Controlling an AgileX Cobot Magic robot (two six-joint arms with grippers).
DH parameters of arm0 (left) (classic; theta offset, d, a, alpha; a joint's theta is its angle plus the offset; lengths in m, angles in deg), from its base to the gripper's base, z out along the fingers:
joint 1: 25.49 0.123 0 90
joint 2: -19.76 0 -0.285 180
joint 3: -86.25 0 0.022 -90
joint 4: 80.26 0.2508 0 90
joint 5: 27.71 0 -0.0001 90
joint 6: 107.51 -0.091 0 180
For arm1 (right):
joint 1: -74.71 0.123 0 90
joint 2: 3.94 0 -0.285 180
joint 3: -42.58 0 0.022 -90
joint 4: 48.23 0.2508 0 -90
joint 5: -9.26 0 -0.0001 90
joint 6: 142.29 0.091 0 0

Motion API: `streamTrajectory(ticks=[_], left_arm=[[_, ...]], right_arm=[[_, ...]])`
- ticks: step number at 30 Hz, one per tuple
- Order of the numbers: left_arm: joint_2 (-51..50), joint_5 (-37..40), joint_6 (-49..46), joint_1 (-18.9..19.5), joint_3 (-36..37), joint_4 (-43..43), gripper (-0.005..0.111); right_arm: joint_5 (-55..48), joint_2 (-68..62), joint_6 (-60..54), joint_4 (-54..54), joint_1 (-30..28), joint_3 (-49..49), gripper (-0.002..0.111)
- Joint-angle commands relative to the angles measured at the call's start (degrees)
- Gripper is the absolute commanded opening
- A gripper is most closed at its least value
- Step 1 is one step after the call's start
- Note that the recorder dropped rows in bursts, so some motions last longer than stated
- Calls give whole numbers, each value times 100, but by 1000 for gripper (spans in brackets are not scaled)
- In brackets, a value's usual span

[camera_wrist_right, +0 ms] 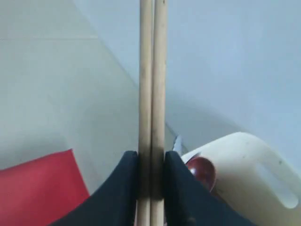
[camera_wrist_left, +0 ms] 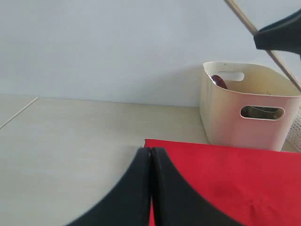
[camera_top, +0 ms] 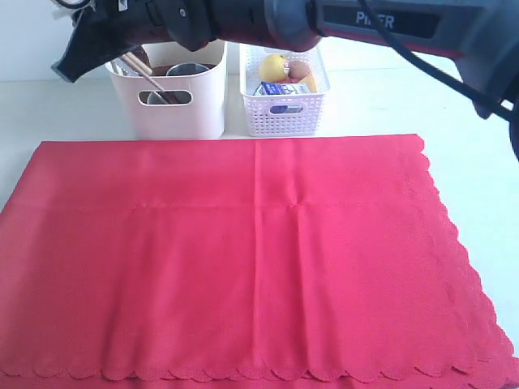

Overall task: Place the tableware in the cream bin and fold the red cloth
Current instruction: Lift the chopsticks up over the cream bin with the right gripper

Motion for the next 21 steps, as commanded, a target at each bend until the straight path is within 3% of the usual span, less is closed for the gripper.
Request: streamTrajectory(ticks=[1,11,21], left_arm=[[40,-33,-16,13,-3,-14,1],[40,-33,-16,13,-3,-14,1],[40,-33,-16,13,-3,-14,1]], right_arm=[[766,70,15,0,-151,8,0],[2574,-251,233,64,-383,8,0],[4834,-1114,211,1356,-495,8,0]])
